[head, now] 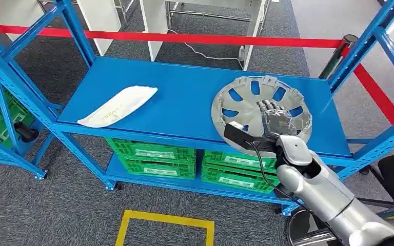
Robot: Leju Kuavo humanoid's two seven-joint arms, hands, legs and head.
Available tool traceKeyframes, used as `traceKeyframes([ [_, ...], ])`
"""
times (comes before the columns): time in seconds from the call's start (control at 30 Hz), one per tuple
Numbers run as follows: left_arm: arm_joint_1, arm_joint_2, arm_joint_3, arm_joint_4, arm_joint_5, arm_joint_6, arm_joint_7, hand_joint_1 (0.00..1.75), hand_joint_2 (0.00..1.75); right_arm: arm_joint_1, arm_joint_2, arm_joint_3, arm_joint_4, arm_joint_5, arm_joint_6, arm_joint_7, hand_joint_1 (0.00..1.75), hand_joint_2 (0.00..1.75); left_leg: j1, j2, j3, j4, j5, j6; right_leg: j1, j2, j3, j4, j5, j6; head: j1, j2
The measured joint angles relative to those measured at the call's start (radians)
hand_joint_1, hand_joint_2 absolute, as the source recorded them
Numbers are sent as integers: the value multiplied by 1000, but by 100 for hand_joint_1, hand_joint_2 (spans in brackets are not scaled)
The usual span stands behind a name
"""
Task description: Take the parts from the cabinet and place them on the table.
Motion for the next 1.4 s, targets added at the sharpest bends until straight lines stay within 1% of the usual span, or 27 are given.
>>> traceKeyframes([
  [0.2, 0, 0, 6, 0, 0, -5, 0, 0, 0, 4, 0, -4, 0, -2, 3, 0, 0, 175, 0, 0, 0, 0, 0, 0, 0, 0, 0, 0, 0, 0, 0, 0],
  [0.33, 0, 0, 8, 0, -1, -6, 0, 0, 0, 6, 0, -5, 0, -30, -18, 0, 0, 175, 0, 0, 0, 0, 0, 0, 0, 0, 0, 0, 0, 0, 0, 0],
  [0.67, -2, 1, 9, 0, -8, -9, 7, 0, 0, 7, 1, -5, 3, -133, -125, 0, 0, 175, 0, 0, 0, -1, 0, 0, 0, 0, 0, 0, 0, 0, 0, 0],
  [0.8, -4, 0, 10, 0, -11, -3, 18, 0, 0, 14, 3, -8, 12, -200, -197, -13, 0, 175, 0, 0, 0, -1, 0, 0, 0, 0, 0, 0, 0, 0, 0, 0],
  [0.9, -4, 0, 10, 0, -13, -3, 23, 0, 0, 19, 6, -11, 21, -230, -232, -19, 0, 175, 0, 0, 0, -1, 0, 0, 0, 0, 0, 0, 0, 0, 0, 0],
  [1.17, -9, -1, 10, 0, -16, -4, 26, 0, 0, 32, 19, -11, 53, -294, -271, -28, 0, 175, 0, 0, 1, -1, 0, 0, 0, 0, 0, 0, 0, 0, 0, 0],
  [1.4, -10, -1, 10, -1, -18, -5, 28, 0, 0, 43, 26, -11, 85, -312, -277, -29, 0, 175, 0, 0, 1, -1, 0, 0, 0, 0, 0, 0, 0, 0, 0, 0],
])
